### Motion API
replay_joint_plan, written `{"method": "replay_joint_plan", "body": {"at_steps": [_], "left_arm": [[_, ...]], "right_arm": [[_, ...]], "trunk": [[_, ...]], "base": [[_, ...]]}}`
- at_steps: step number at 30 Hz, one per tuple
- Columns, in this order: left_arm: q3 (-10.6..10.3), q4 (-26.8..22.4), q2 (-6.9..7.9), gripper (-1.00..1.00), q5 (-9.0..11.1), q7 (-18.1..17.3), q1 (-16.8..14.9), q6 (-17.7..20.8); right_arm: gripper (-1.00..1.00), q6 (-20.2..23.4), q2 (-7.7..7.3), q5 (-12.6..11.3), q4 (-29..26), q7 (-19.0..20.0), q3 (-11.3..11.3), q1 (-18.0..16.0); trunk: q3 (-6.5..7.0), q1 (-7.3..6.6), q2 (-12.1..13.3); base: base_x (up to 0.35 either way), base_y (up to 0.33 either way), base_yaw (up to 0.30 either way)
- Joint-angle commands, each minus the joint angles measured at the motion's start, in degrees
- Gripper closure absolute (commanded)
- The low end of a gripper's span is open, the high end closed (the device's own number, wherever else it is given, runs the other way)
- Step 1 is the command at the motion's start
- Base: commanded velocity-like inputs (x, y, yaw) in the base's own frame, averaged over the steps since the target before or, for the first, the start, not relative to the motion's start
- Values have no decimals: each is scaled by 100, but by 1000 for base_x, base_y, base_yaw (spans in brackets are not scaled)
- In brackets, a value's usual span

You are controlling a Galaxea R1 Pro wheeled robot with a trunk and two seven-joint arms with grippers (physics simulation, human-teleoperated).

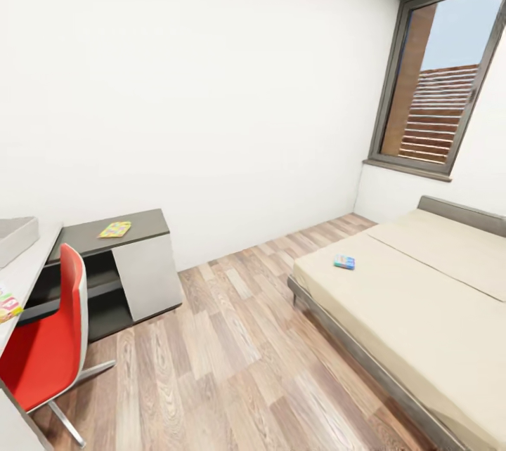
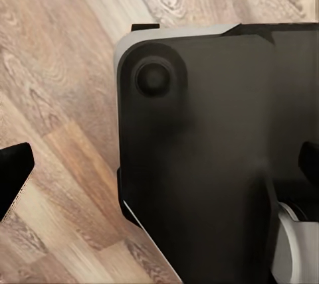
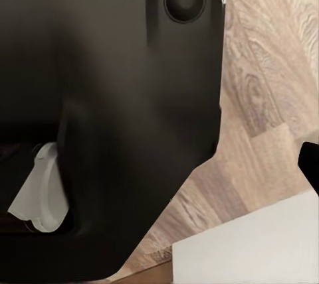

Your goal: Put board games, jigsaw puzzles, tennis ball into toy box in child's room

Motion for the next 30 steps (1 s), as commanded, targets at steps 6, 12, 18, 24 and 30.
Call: {"method": "replay_joint_plan", "body": {"at_steps": [6, 12, 18, 24, 30], "left_arm": [[-2, 0, 3, -100, -4, -1, -1, -17], [1, -5, 41, -100, -4, -1, -1, -19], [1, -75, 77, -100, -4, -1, -1, -19], [-2, -111, 80, -100, -4, -1, -1, -17], [-2, -114, 82, -100, -4, -1, -1, -17]], "right_arm": [[-100, 0, 1, -8, 4, -5, -2, -1], [-100, -2, 1, -13, 5, -5, -2, -1], [-100, -5, 1, -10, 6, -5, -2, -1], [-100, -1, 1, -12, 6, -5, -2, -1], [-100, -1, 3, -14, 6, -5, -2, 2]], "trunk": [[102, -131, 237], [210, -263, 478], [318, -395, 718], [425, -527, 959], [533, -659, 1200]], "base": [[0, 0, -279], [0, 0, -279], [0, 0, -279], [0, 0, -279], [0, 0, -272]]}}
